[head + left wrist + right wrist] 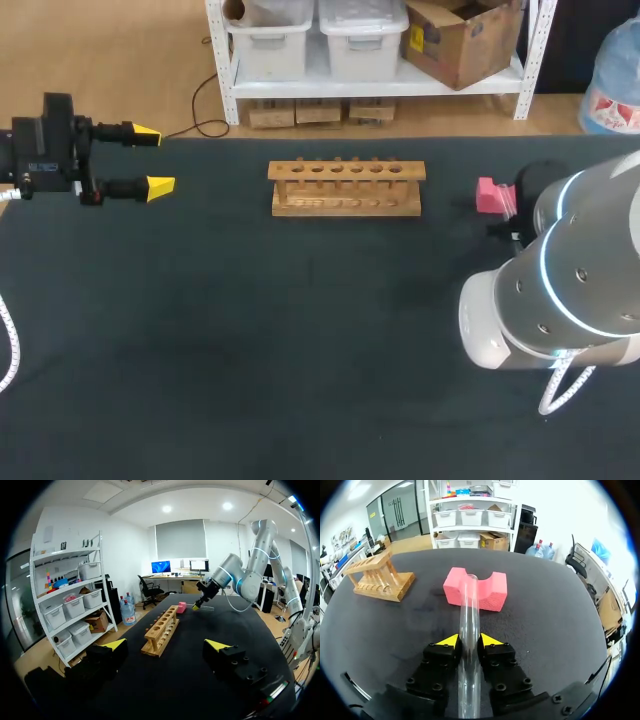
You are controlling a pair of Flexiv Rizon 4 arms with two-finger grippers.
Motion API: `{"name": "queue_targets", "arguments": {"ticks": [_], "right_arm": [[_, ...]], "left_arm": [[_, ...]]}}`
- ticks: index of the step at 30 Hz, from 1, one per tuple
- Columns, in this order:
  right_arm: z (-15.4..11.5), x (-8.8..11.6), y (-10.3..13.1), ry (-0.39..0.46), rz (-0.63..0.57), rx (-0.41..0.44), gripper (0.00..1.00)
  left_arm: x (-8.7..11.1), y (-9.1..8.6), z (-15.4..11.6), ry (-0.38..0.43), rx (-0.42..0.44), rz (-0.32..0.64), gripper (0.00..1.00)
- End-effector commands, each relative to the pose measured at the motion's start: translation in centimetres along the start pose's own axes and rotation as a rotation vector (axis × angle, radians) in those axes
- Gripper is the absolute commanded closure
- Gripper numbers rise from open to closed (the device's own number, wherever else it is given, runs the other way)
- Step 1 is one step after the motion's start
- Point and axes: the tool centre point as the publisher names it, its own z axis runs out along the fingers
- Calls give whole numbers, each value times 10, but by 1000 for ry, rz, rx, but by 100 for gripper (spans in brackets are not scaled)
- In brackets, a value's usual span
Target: Grasp the test tube, adjust it, and insert it.
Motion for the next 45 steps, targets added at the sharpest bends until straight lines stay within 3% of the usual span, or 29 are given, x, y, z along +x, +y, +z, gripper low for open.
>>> {"name": "queue_targets", "arguments": {"ticks": [1,10,17,26,45], "right_arm": [[-7,-6,4,11,31,27,100],[-31,-20,18,-5,111,48,100],[-55,-38,43,-27,193,50,100],[-73,-58,77,-56,197,60,100],[-71,-65,155,-64,142,16,100]], "left_arm": [[2,-1,0,-6,-3,4,0],[2,-1,0,-6,-3,4,0],[2,-1,0,-6,-3,4,0],[2,-1,0,-6,-3,4,0],[2,-1,0,-6,-3,4,0]]}}
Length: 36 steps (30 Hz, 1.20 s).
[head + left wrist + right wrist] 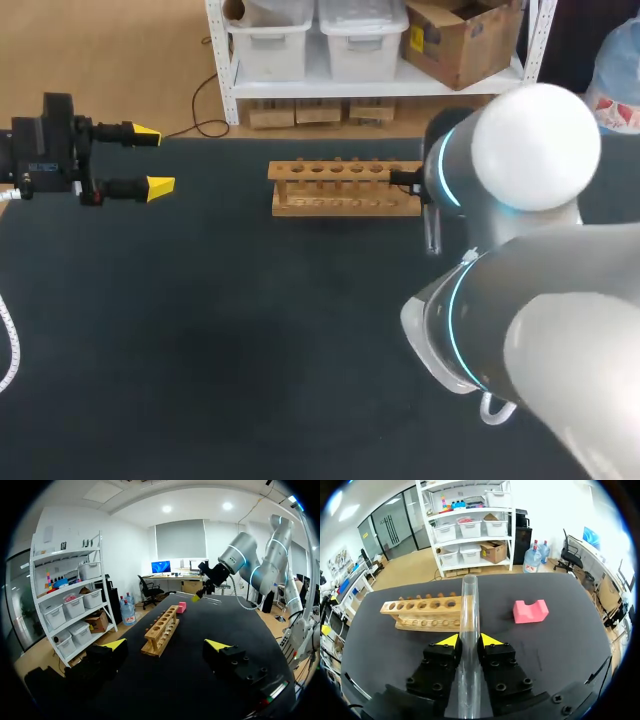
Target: Grasp the test tube, adjust it, and insert it.
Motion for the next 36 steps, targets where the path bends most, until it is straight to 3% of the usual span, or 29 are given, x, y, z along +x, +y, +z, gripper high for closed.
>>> {"name": "queue_targets", "arguments": {"ticks": [1,18,36], "right_arm": [[3,1,12,-2,-2,23,100],[27,13,43,50,-30,-12,100],[43,17,47,87,-43,-12,100]], "left_arm": [[2,-1,0,-6,-3,4,0],[2,-1,0,-6,-3,4,0],[2,-1,0,-6,-3,4,0]]}}
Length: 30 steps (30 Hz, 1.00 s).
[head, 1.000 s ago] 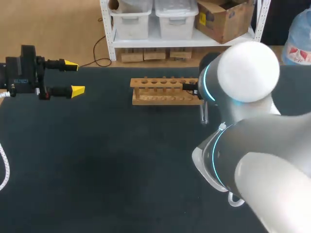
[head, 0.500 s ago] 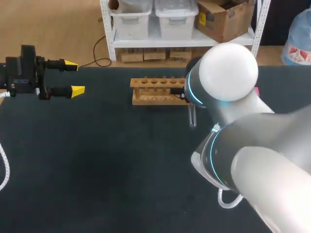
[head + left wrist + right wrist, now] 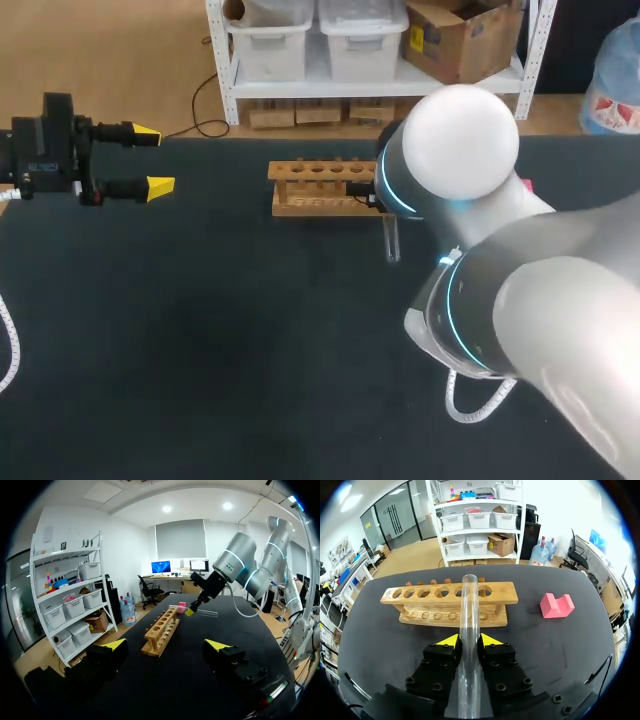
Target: Grasp the test tube, adjust it, and insert it.
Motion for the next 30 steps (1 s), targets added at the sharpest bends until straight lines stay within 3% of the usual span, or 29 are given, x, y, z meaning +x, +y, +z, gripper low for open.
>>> {"name": "queue_targets", "arguments": {"ticks": [1,30], "right_arm": [[2,-2,1,16,0,-3,100],[24,7,0,69,12,-4,100]], "left_arm": [[2,-1,0,-6,-3,4,0],[2,-1,0,-6,-3,4,0]]}}
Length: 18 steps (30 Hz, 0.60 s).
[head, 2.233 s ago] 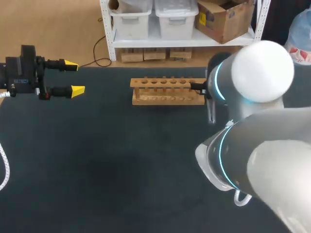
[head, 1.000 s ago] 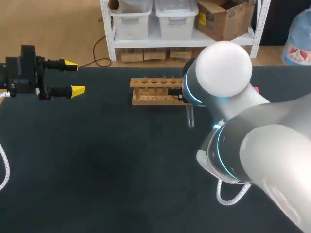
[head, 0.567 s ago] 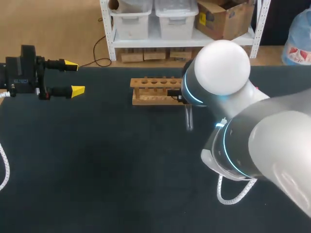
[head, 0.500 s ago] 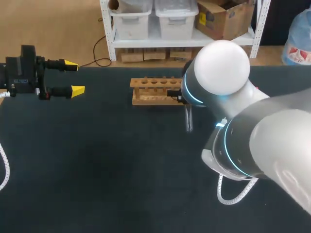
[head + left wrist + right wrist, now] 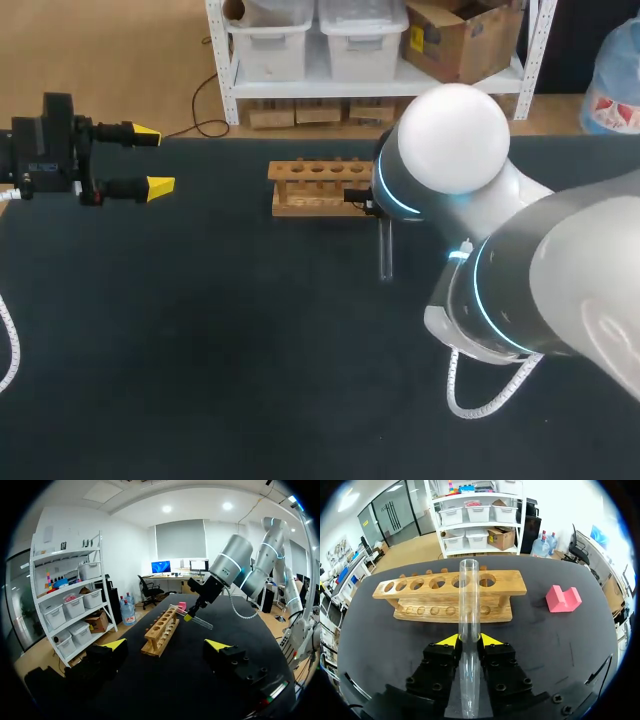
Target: Grasp the test tube, adjust it, and insert it.
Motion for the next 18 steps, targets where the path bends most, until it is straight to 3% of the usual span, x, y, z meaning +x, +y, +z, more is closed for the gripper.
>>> {"name": "queue_targets", "arguments": {"ticks": [1,18], "right_arm": [[5,-4,0,20,-1,-3,100],[12,-3,-5,60,-37,-14,100]], "left_arm": [[2,-1,0,-6,-3,4,0],[2,-1,0,-6,-3,4,0]]}}
